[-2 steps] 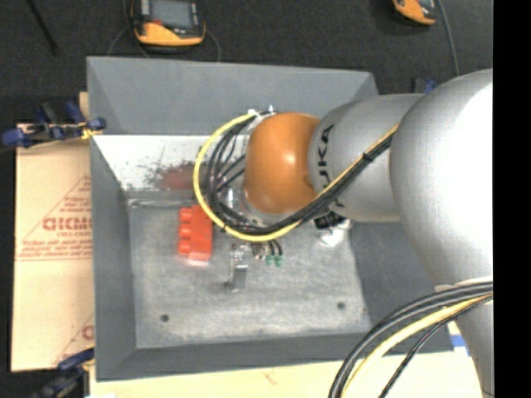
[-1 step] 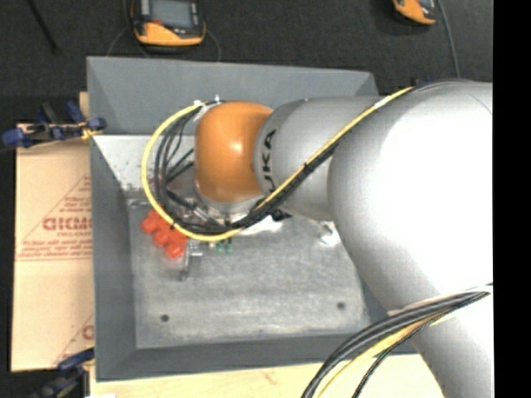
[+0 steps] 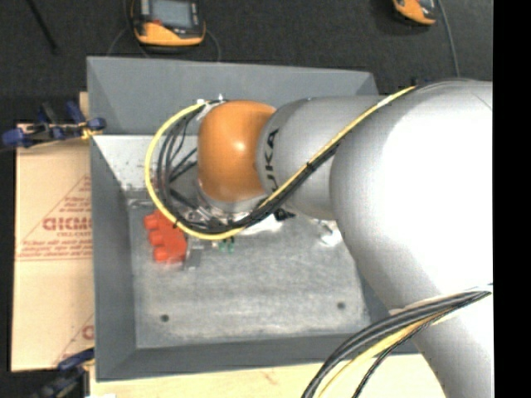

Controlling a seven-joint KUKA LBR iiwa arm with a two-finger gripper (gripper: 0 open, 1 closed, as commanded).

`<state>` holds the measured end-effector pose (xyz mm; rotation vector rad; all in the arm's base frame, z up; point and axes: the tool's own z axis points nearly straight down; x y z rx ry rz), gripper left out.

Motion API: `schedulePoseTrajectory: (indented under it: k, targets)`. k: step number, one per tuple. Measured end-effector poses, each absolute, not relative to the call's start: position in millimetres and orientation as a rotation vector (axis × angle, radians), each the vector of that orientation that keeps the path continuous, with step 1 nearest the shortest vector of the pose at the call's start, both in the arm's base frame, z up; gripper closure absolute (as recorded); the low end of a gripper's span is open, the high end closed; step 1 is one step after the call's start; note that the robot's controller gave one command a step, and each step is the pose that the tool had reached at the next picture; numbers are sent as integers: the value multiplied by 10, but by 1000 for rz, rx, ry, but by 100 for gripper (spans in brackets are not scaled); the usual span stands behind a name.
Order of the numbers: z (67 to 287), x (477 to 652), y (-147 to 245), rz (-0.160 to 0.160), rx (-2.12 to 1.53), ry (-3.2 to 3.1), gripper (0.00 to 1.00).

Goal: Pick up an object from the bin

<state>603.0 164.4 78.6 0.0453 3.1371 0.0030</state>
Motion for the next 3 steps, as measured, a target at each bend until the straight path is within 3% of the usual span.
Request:
schedulePoseTrajectory:
  k: [1,2,3]
  targets:
    - [714,6512,1685,-1,-481,3098,100]
    - [1904,6321,1540,-2,-698,3051,100]
    - [1759,6419,1975,5,-499,3095,100]
